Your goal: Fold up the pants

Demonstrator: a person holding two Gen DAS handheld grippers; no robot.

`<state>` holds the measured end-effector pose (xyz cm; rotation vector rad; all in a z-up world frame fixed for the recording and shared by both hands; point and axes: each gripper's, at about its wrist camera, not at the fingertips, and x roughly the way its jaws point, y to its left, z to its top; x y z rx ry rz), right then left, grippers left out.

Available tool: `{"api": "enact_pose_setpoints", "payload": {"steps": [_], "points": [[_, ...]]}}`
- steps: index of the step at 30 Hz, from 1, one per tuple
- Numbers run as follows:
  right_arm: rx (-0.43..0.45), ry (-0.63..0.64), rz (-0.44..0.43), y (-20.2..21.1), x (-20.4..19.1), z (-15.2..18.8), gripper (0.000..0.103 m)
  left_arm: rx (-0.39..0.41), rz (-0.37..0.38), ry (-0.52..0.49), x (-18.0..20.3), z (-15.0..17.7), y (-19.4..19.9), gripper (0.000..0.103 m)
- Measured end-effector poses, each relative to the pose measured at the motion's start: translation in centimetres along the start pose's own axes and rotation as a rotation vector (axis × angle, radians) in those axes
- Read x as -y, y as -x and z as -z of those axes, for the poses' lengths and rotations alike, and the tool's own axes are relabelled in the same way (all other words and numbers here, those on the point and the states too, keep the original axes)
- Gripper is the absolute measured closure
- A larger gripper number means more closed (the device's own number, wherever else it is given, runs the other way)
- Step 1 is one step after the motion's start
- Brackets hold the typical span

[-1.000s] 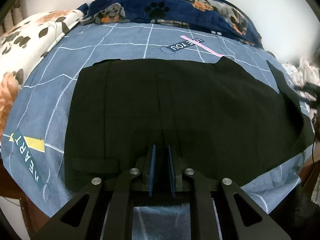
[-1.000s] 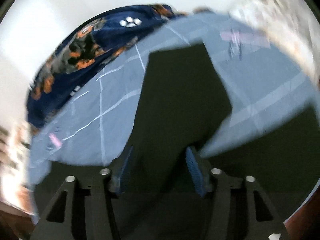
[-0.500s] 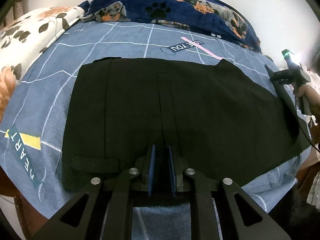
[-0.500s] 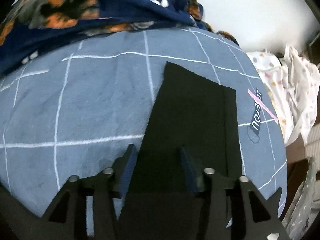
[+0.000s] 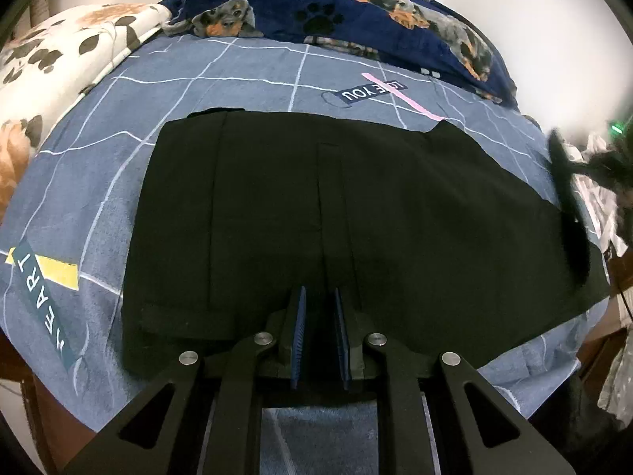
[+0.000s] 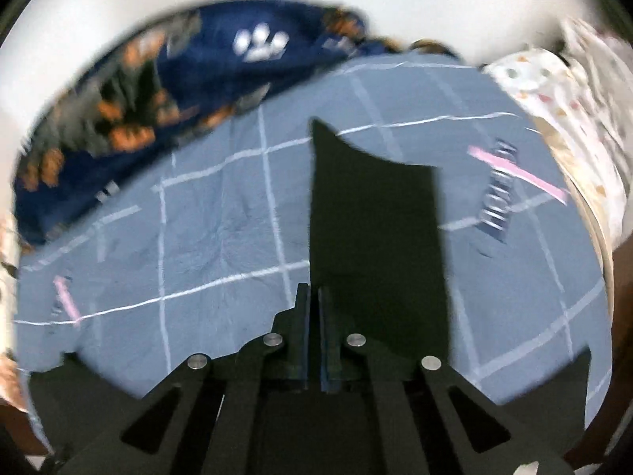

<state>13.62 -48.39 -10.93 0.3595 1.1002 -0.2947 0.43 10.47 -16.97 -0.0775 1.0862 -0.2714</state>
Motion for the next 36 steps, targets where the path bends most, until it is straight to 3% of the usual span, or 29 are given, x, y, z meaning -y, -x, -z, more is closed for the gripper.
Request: {"api": "enact_pose_setpoints", "payload": {"steps": [5, 8, 12, 14, 15, 20, 21, 23, 27, 32, 36], "points": [[0.116, -0.171, -0.085, 8.1, 8.0, 5.9, 0.101, 0.0, -0.008, -0.009, 0.1, 0.0, 0.0, 0.086], [0.144, -0.294, -0.112, 10.5, 12.9, 10.2, 0.101, 0.002, -0.013, -0.018, 0.2, 0.1, 0.0, 0.086], [0.131, -0.478, -0.179, 9.5, 19.4, 16.3, 0.101, 0.01, -0.028, -0.044, 0.6, 0.2, 0.0, 0.085], [0.131, -0.559, -0.269, 8.4, 21.5, 18.4, 0.1, 0.012, -0.035, -0.052, 0.7, 0.2, -0.1, 0.084], [0.143, -0.609, -0.281, 8.0, 22.5, 19.4, 0.094, 0.012, -0.038, -0.055, 0.7, 0.2, -0.1, 0.084], [0.205, -0.749, -0.382, 6.9, 25.5, 21.2, 0.091, 0.01, -0.043, -0.061, 0.8, 0.1, -0.1, 0.082], [0.197, -0.76, -0.369, 6.8, 25.7, 21.1, 0.072, 0.009, -0.045, -0.06, 0.8, 0.1, -0.1, 0.082], [0.211, -0.798, -0.32, 7.2, 26.2, 21.5, 0.052, 0.009, -0.044, -0.062, 0.7, 0.1, -0.1, 0.082], [0.264, -0.838, -0.32, 7.9, 27.4, 22.3, 0.052, 0.009, -0.04, -0.063, 0.7, 0.1, 0.0, 0.079], [0.213, -0.864, -0.379, 6.1, 28.1, 22.8, 0.052, 0.011, -0.043, -0.065, 0.7, 0.1, 0.0, 0.078], [0.23, -0.865, -0.427, 5.3, 27.6, 22.3, 0.052, 0.013, -0.047, -0.067, 0.6, 0.1, -0.1, 0.077]]}}
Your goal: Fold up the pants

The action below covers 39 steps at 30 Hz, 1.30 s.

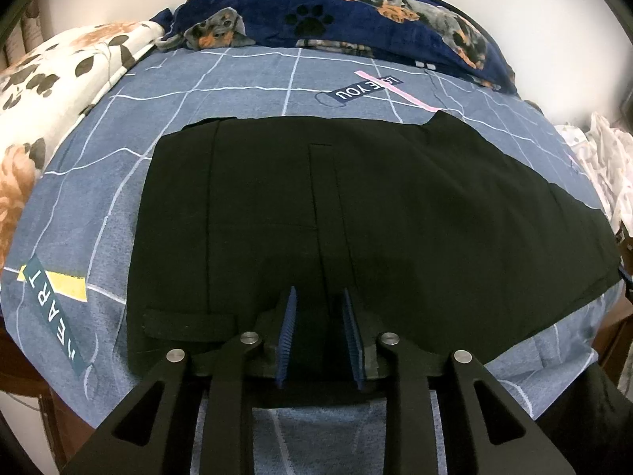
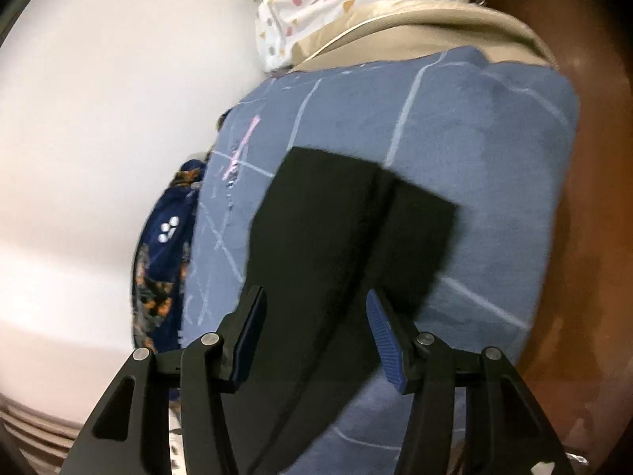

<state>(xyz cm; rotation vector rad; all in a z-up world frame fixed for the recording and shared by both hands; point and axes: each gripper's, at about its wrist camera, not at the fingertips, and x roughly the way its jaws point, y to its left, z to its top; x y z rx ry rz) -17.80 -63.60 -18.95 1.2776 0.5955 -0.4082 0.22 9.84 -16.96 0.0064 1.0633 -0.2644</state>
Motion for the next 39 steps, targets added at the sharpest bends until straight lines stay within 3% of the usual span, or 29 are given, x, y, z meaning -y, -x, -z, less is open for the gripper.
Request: {"api": "enact_pose_setpoints", "payload": {"steps": [5, 8, 9, 13, 16, 20, 27, 31, 39], "points": [[0.004, -0.013, -0.025, -1.7, -0.6, 0.1, 0.051, 0.006, -0.012, -0.012, 0.2, 0.0, 0.1, 0.069], [-0.016, -0.001, 0.012, -2.3, -0.7, 0.3, 0.096, 0.013, -0.028, -0.021, 0.3, 0.0, 0.1, 0.063], [-0.019, -0.019, 0.005, -2.2, -0.4, 0.5, 0.098, 0.012, -0.022, -0.023, 0.3, 0.0, 0.1, 0.059], [0.031, -0.027, -0.049, 0.7, 0.6, 0.9, 0.099, 0.019, -0.02, -0.052, 0.8, 0.1, 0.2, 0.052], [0.035, -0.037, -0.037, 1.9, 1.9, 1.0, 0.099, 0.033, -0.034, -0.085, 1.2, 0.4, 0.1, 0.05], [0.02, -0.093, -0.046, 1.5, 4.3, 1.1, 0.099, 0.042, -0.037, -0.099, 1.2, 0.4, 0.1, 0.047], [0.009, -0.089, -0.067, 1.5, 4.6, 0.9, 0.1, 0.04, -0.036, -0.097, 1.1, 0.5, 0.1, 0.046], [0.014, -0.148, -0.119, 2.0, 5.6, 0.9, 0.1, 0.039, -0.044, -0.106, 1.0, 0.5, 0.1, 0.043], [0.02, -0.1, -0.08, 2.5, 5.2, 1.1, 0.1, 0.04, -0.051, -0.121, 1.4, 0.6, 0.1, 0.037]]}}
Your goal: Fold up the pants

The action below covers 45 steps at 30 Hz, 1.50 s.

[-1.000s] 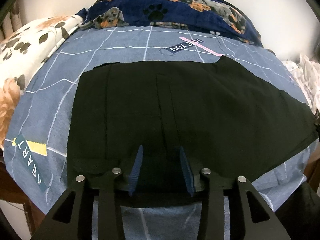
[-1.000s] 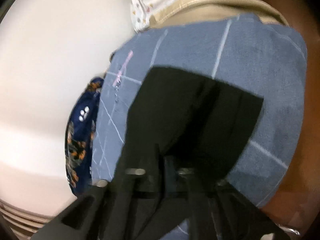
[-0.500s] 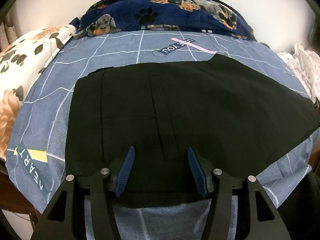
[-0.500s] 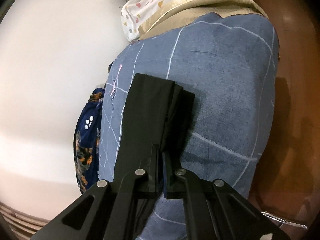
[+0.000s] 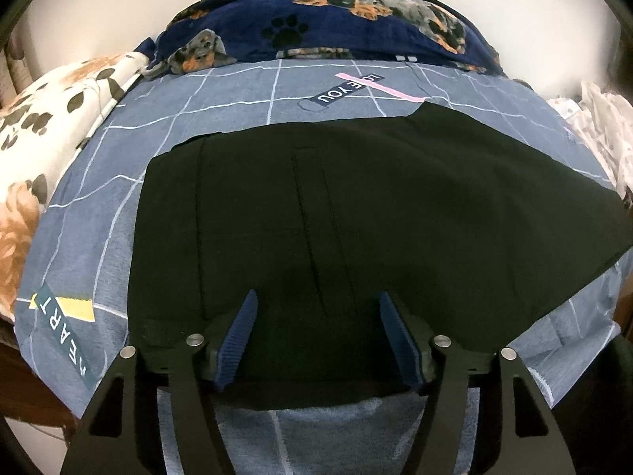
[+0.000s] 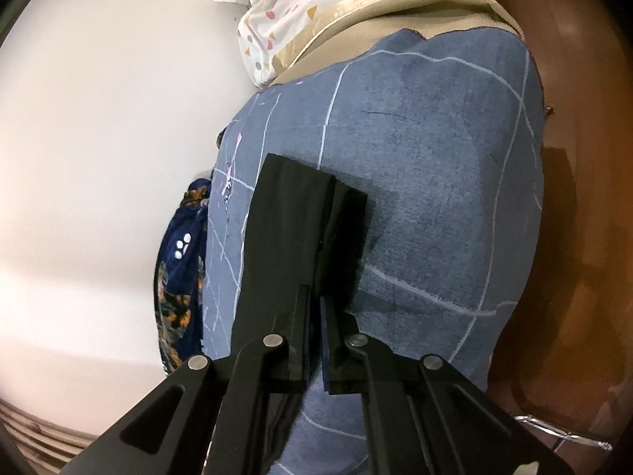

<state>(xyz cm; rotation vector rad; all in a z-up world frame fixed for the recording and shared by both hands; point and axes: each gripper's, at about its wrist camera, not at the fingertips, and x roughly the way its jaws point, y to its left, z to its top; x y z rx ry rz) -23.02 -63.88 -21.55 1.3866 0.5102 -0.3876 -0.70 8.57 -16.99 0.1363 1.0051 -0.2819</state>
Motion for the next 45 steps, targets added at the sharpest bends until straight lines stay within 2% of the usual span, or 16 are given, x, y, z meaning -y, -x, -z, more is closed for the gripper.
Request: {"api": "enact_pose_setpoints", "payload": {"steps": [5, 8, 9, 12, 16, 18, 20, 30, 35, 38, 40, 41, 42, 43, 45], "points": [[0.001, -0.011, -0.001, 0.1, 0.1, 0.0, 0.1, 0.001, 0.007, 0.002, 0.0, 0.1, -0.1, 0.036], [-0.009, -0.084, -0.058, 0.2, 1.5, -0.3, 0.099, 0.0, 0.006, 0.001, 0.0, 0.1, -0.1, 0.036], [0.004, -0.108, -0.072, 0.5, 1.9, -0.2, 0.094, 0.0, 0.004, 0.001, 0.0, 0.1, -0.1, 0.036], [0.096, -0.096, -0.044, 2.8, 2.2, -0.4, 0.075, 0.001, 0.009, 0.005, 0.0, 0.1, -0.1, 0.035], [0.113, -0.084, -0.077, 3.9, 2.4, -1.0, 0.064, 0.003, 0.013, 0.006, -0.1, 0.2, -0.1, 0.032], [0.113, -0.089, -0.092, 3.7, 2.5, -1.2, 0.055, 0.004, 0.01, -0.001, 0.1, 0.2, -0.1, 0.031], [0.117, -0.102, -0.093, 3.4, 2.7, -1.5, 0.051, 0.006, 0.009, -0.007, 0.1, 0.3, -0.1, 0.031], [0.079, -0.087, -0.129, 1.0, 1.7, -1.2, 0.051, 0.028, 0.041, 0.046, -0.3, 0.1, 0.5, 0.031], [0.028, -0.002, -0.169, -0.2, -0.3, -0.9, 0.051, 0.048, 0.064, 0.078, -0.6, -0.5, 1.6, 0.031], [0.019, 0.038, -0.111, -0.9, -0.6, -1.0, 0.052, 0.079, 0.085, 0.093, -0.3, -1.0, 2.9, 0.031], [0.034, 0.027, -0.115, -1.0, -0.5, -1.1, 0.053, 0.094, 0.089, 0.094, 0.1, -1.2, 3.6, 0.031], [0.039, 0.043, -0.089, -1.1, -0.8, -1.0, 0.066, 0.097, 0.088, 0.096, 0.1, -1.3, 3.8, 0.031], [0.039, 0.065, -0.05, -1.2, -1.1, -0.9, 0.09, 0.098, 0.094, 0.1, 0.3, -1.4, 4.0, 0.031], [0.031, 0.079, 0.001, -1.6, -1.3, -0.7, 0.09, 0.1, 0.097, 0.103, 0.4, -1.5, 4.0, 0.031], [0.044, 0.069, 0.009, -1.8, -1.2, -0.5, 0.09, 0.103, 0.082, 0.099, 0.8, -1.3, 4.0, 0.031]]}}
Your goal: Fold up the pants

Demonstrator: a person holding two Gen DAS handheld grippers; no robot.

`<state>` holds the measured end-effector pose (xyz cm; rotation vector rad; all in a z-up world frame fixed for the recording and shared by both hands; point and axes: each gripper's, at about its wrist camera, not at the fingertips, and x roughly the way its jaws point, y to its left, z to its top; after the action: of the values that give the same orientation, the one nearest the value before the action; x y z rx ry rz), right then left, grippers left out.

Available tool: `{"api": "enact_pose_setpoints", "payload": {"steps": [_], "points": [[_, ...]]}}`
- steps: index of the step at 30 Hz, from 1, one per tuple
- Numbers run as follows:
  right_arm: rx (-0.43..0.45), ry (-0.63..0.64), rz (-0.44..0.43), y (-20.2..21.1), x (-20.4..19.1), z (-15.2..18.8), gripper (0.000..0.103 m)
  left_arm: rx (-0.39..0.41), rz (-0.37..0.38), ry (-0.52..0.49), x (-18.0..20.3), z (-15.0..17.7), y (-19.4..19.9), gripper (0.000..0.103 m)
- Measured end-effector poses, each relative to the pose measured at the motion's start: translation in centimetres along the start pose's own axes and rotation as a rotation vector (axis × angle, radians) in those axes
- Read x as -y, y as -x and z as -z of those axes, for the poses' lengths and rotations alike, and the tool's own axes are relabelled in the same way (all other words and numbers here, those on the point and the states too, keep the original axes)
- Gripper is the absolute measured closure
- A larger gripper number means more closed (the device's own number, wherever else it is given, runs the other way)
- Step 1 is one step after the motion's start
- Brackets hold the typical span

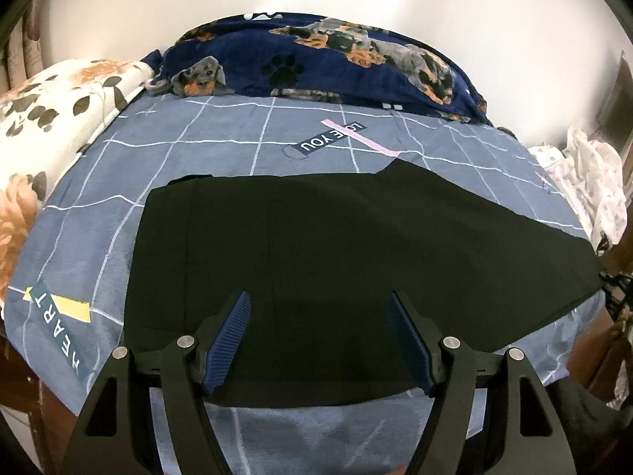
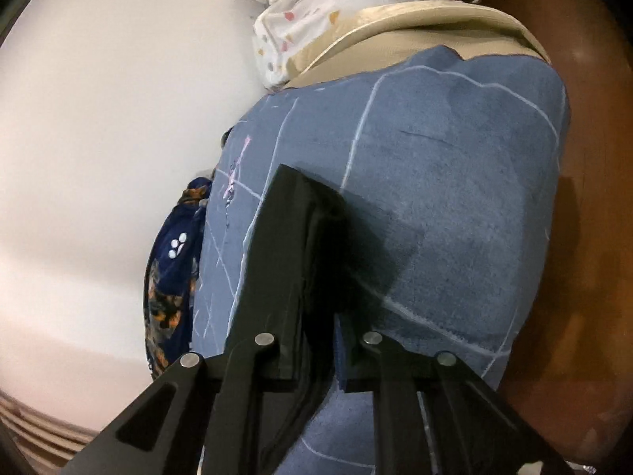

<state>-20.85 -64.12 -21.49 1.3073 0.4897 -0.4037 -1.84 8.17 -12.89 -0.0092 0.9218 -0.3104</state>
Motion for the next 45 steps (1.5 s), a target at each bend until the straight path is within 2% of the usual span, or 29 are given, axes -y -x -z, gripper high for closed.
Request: {"api": "enact_pose_setpoints", "payload": {"steps": [8, 17, 21, 30, 45], "points": [[0.067, 0.066, 0.009, 1.2, -2.5, 1.0, 0.09, 0.005, -0.036, 0.016, -0.5, 0.2, -0.4, 0.031], [0.047, 0.154, 0.005, 0.4, -5.7, 2.7, 0.09, 0.011, -0.083, -0.013, -0.7, 0.3, -0.2, 0.03], [0.023, 0.176, -0.013, 0.1, -6.9, 3.5, 0.09, 0.029, -0.112, -0.029, -0.6, 0.2, 0.2, 0.026], [-0.076, 0.282, -0.022, -2.1, -10.3, 6.6, 0.09, 0.036, -0.152, -0.065, -0.1, 0.2, 0.2, 0.025], [-0.237, 0.445, 0.012, -5.1, -13.9, 11.9, 0.09, 0.023, -0.167, -0.069, -0.1, 0.3, 0.2, 0.018]]}}
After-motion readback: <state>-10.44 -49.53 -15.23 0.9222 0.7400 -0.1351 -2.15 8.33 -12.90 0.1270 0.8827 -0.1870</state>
